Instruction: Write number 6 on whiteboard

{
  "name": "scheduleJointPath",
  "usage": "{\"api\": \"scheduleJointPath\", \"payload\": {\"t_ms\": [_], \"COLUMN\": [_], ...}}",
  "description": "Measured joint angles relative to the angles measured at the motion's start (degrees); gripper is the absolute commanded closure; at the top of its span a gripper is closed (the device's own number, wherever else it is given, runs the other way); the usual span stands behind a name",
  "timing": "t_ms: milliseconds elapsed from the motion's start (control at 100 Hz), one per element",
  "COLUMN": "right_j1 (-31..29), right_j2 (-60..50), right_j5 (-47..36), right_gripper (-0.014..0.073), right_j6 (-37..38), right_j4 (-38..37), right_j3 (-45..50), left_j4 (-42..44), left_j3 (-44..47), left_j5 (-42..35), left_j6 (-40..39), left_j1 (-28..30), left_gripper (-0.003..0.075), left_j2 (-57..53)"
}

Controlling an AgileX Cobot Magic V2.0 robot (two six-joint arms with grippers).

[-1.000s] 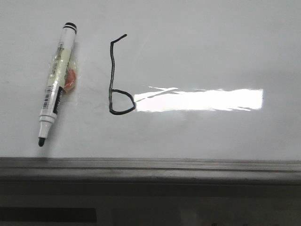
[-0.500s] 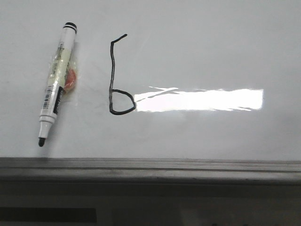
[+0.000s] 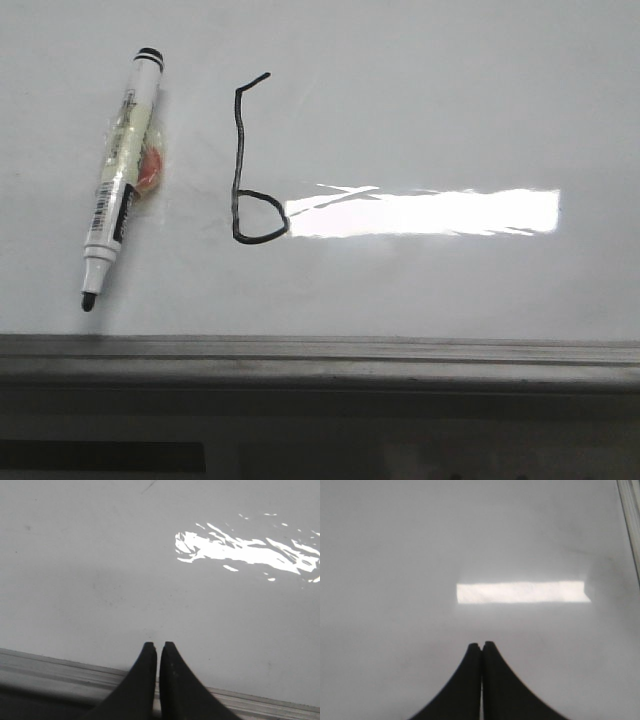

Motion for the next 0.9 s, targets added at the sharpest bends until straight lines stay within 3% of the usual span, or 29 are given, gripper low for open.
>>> {"api": "scheduleJointPath", "payload": {"t_ms": [220, 900], "right_j1": [-0.7, -0.7], "right_j2": [-0.2, -0.2], "right_j5": [11.7, 11.9], "right_gripper": [0.0657, 0.0657], "right_j6": [0.0, 0.0], "right_j4": [0.1, 0.1], "right_j3": [0.0, -0.1], "left_j4": [0.0, 0.0], "left_j3": [0.0, 0.0], "left_j5": [0.0, 0.0], "left_j6": [0.0, 0.0], "left_j1": [0.0, 0.0], "left_gripper": [0.0741, 0.0741], "left_j2": [0.0, 0.0]}}
